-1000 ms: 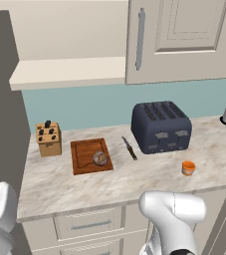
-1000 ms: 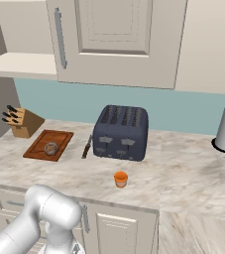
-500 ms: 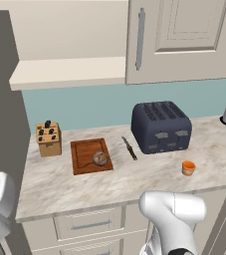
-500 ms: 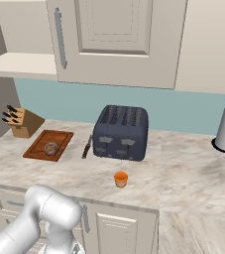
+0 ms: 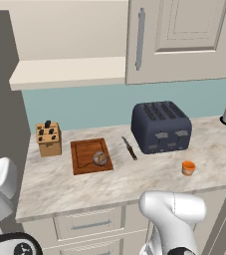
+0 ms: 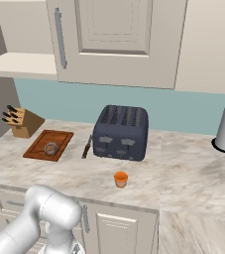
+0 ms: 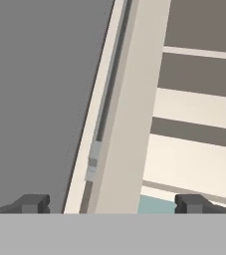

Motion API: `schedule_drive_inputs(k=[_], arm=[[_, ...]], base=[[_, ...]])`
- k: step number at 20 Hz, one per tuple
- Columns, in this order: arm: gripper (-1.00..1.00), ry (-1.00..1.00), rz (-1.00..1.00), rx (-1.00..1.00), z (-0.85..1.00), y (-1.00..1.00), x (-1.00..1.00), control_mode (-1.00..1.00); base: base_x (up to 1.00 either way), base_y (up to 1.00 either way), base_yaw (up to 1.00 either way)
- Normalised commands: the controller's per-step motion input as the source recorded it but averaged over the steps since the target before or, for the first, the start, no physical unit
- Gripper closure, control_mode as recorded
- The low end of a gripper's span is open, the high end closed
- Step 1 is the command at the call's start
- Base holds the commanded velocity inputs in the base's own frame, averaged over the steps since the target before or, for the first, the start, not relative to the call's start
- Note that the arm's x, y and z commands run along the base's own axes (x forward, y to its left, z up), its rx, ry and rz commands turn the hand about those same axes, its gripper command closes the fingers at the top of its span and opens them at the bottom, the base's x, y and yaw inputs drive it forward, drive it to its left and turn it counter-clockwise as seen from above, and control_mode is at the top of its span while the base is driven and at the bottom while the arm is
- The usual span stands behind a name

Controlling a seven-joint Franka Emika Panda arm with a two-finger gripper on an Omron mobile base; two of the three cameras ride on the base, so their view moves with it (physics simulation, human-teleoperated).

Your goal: Pick the bread, place it on the cutting board, pick the jam, place it on the counter, and close the cabinet.

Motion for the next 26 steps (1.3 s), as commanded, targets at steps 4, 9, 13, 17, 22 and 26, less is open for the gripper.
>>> schedule_drive_inputs(k=[4,9,13,17,22,26], arm=[[-1.0,0.0,0.0,0.0,-0.04,0.0,0.32,-1.0],[-1.0,0.0,0.0,0.0,-0.05,0.01,0.32,-1.0],[-1.0,0.0,-0.01,0.0,0.0,-0.01,0.23,-1.0],[-1.0,0.0,-0.04,0.0,0.0,-0.2,0.16,-1.0],[-1.0,-0.01,-0.06,0.0,0.0,-0.35,0.12,-1.0],[-1.0,-0.02,-0.06,0.0,0.0,-0.39,0.13,-1.0]], base=[[0.0,0.0,0.0],[0.0,0.0,0.0],[0.0,0.0,0.0],[0.0,0.0,0.0],[0.0,0.0,0.0],[0.0,0.0,0.0]])
